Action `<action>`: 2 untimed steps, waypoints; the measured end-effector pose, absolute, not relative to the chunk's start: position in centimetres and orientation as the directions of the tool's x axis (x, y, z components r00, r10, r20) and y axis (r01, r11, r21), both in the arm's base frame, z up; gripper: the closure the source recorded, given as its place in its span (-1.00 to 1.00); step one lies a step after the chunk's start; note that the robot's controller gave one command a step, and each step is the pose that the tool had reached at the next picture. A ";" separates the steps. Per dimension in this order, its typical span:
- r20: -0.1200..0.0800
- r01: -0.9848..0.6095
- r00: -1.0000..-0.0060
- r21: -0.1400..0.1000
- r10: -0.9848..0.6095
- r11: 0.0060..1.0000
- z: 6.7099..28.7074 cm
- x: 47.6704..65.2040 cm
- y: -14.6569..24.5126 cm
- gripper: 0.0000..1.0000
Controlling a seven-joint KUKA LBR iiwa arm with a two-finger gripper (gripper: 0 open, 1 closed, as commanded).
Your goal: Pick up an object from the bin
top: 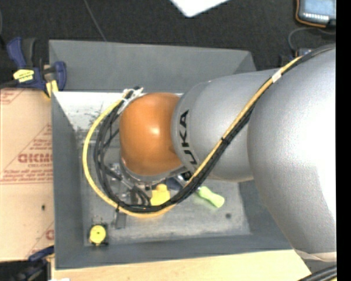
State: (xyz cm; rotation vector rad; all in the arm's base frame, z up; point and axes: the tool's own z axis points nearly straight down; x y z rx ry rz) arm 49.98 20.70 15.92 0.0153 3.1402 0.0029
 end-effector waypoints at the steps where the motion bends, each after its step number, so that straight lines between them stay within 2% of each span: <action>1: -0.001 0.010 -1.000 0.002 0.010 1.000 15.9 50.0 20.7 -1.00; 2: -0.010 0.014 -1.000 0.005 0.014 1.000 11.3 50.7 17.2 -1.00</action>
Offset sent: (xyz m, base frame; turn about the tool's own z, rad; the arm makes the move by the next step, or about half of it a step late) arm 0.0087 -0.0569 -0.0742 0.0167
